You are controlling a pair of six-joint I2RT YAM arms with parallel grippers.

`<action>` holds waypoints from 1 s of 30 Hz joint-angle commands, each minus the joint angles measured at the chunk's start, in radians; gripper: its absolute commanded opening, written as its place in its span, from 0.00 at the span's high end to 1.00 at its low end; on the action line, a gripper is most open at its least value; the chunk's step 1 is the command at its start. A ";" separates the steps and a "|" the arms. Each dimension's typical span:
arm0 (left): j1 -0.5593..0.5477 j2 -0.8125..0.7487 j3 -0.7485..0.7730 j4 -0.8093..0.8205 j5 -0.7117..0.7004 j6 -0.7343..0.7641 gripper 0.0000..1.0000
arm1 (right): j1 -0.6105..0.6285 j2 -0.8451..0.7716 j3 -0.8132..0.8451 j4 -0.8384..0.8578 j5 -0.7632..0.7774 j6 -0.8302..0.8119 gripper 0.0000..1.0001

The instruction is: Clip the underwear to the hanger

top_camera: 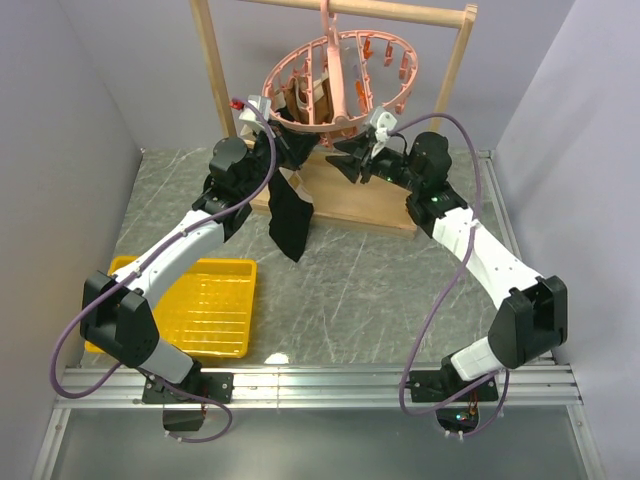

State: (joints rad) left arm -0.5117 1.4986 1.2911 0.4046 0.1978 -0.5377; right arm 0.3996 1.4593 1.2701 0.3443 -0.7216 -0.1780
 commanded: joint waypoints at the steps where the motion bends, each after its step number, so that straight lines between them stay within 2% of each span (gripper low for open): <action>1: -0.007 -0.017 0.028 -0.004 0.097 0.022 1.00 | 0.015 0.022 0.066 0.001 0.062 -0.058 0.55; 17: -0.007 -0.020 0.028 -0.020 0.166 0.053 1.00 | 0.028 0.072 0.118 0.013 0.105 -0.034 0.54; 21: -0.007 -0.021 0.024 -0.020 0.169 0.050 0.99 | 0.033 0.085 0.135 -0.001 0.077 -0.025 0.62; 27: 0.004 -0.041 -0.007 0.016 0.192 0.012 0.99 | 0.041 0.088 0.135 -0.024 0.054 -0.043 0.65; 30: 0.013 -0.044 -0.016 0.025 0.215 -0.011 0.99 | 0.041 0.085 0.132 -0.018 0.060 -0.037 0.73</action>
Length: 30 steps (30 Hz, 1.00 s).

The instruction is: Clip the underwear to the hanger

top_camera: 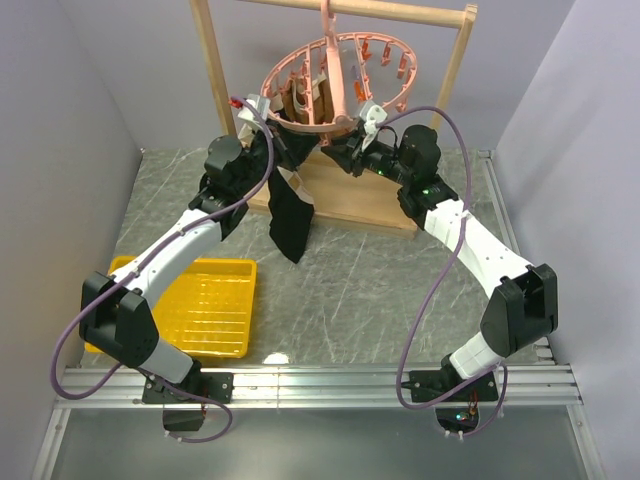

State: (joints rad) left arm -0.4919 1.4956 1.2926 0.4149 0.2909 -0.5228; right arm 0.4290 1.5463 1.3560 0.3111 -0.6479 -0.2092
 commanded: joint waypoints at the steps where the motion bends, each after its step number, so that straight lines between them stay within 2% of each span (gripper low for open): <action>1: -0.007 -0.041 -0.018 0.013 0.125 -0.028 0.98 | 0.011 -0.002 0.048 0.016 -0.013 -0.004 0.76; 2: -0.004 -0.043 -0.021 0.013 0.125 -0.039 0.96 | 0.013 -0.002 0.049 0.017 -0.010 -0.001 0.86; 3: -0.002 -0.046 -0.026 0.013 0.111 -0.049 0.92 | 0.013 -0.003 0.049 0.020 -0.007 0.002 0.93; 4: 0.004 -0.055 -0.030 0.019 0.105 -0.060 0.74 | 0.014 -0.005 0.049 0.022 -0.003 0.005 0.98; 5: 0.010 -0.061 -0.038 0.031 0.102 -0.086 0.66 | 0.019 -0.009 0.051 0.020 0.008 0.007 1.00; 7: 0.016 -0.087 -0.070 0.068 0.085 -0.105 0.59 | 0.028 -0.012 0.048 0.013 0.027 0.005 1.00; 9: 0.016 -0.101 -0.084 0.076 0.074 -0.098 0.56 | 0.034 -0.015 0.035 0.016 0.063 0.017 1.00; 12: 0.018 -0.113 -0.081 0.059 0.057 -0.086 0.47 | 0.047 -0.025 0.014 0.029 0.096 0.028 1.00; 18: 0.016 -0.081 -0.047 0.036 0.031 -0.115 0.41 | 0.070 -0.034 -0.008 0.043 0.119 0.031 1.00; 23: 0.015 -0.054 -0.024 0.009 -0.071 -0.180 0.41 | 0.083 -0.038 -0.009 0.042 0.125 0.031 1.00; 30: 0.010 -0.017 -0.024 0.090 -0.108 -0.230 0.45 | 0.102 -0.035 -0.015 0.048 0.146 0.033 1.00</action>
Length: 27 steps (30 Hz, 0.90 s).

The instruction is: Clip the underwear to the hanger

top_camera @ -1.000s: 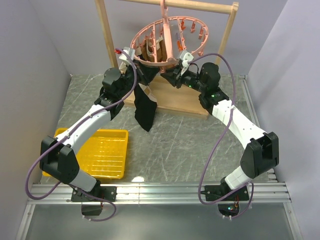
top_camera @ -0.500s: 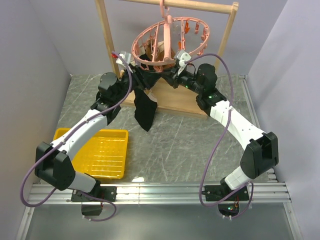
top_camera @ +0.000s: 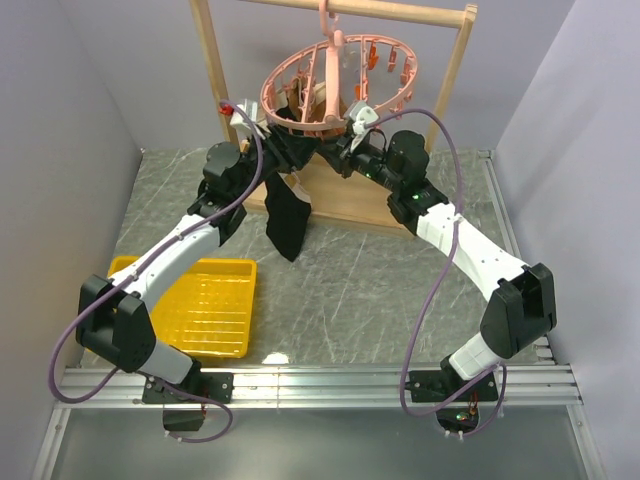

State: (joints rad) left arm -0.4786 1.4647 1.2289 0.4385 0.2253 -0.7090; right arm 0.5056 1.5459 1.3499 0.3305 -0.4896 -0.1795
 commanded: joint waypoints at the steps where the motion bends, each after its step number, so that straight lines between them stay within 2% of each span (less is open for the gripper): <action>1: -0.008 0.016 0.043 0.072 -0.049 -0.041 0.46 | 0.028 -0.035 -0.009 0.028 -0.007 0.000 1.00; 21: -0.006 0.042 0.084 0.114 -0.101 -0.038 0.57 | 0.063 -0.044 -0.038 0.024 0.046 -0.032 1.00; 24: -0.005 0.046 0.092 0.117 -0.095 -0.032 0.70 | 0.062 -0.046 -0.043 0.022 0.043 -0.032 1.00; 27: 0.000 0.048 0.095 0.114 -0.086 -0.032 0.91 | 0.062 -0.047 -0.038 0.002 0.034 -0.032 0.98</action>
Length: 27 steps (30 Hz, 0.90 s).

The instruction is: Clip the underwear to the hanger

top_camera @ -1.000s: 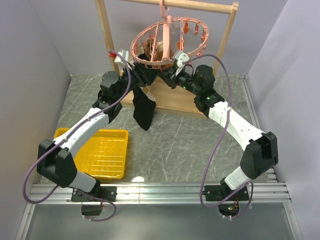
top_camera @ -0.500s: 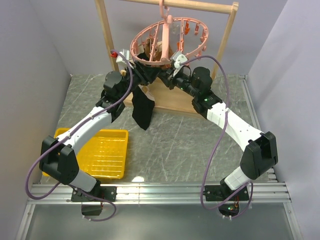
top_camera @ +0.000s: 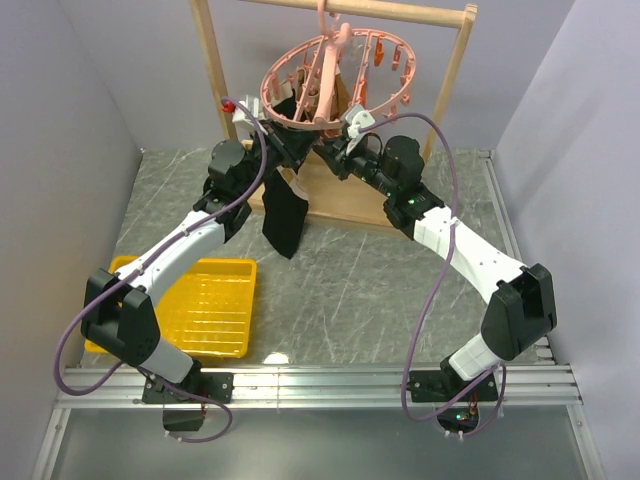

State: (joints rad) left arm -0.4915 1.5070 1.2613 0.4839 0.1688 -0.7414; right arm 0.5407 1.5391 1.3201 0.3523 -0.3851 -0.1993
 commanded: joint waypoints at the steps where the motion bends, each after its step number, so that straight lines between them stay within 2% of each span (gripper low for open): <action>1: 0.014 0.004 0.061 0.068 -0.023 -0.001 0.94 | 0.027 -0.043 -0.009 -0.025 -0.075 -0.009 0.84; 3: 0.016 0.002 0.053 0.067 -0.018 0.000 1.00 | 0.027 -0.051 -0.018 -0.047 -0.083 -0.011 0.70; 4: 0.014 -0.001 0.050 0.068 -0.017 -0.001 1.00 | 0.022 -0.065 -0.027 -0.053 -0.087 -0.012 0.59; 8: 0.022 -0.002 0.046 0.061 -0.008 0.004 1.00 | -0.005 -0.123 -0.128 -0.046 -0.130 0.015 0.46; 18: 0.028 -0.008 0.055 0.044 0.031 -0.004 1.00 | -0.048 -0.234 -0.398 0.011 -0.325 0.250 0.50; 22: 0.030 -0.016 0.050 0.038 0.035 -0.006 1.00 | -0.077 -0.144 -0.418 0.033 -0.380 0.378 0.57; 27: 0.033 -0.027 0.035 0.044 0.052 0.000 1.00 | -0.119 -0.012 -0.375 0.083 -0.348 0.530 0.57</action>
State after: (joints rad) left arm -0.4679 1.5082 1.2633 0.4870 0.2111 -0.7387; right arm 0.4458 1.4696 0.9051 0.3676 -0.7296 0.1970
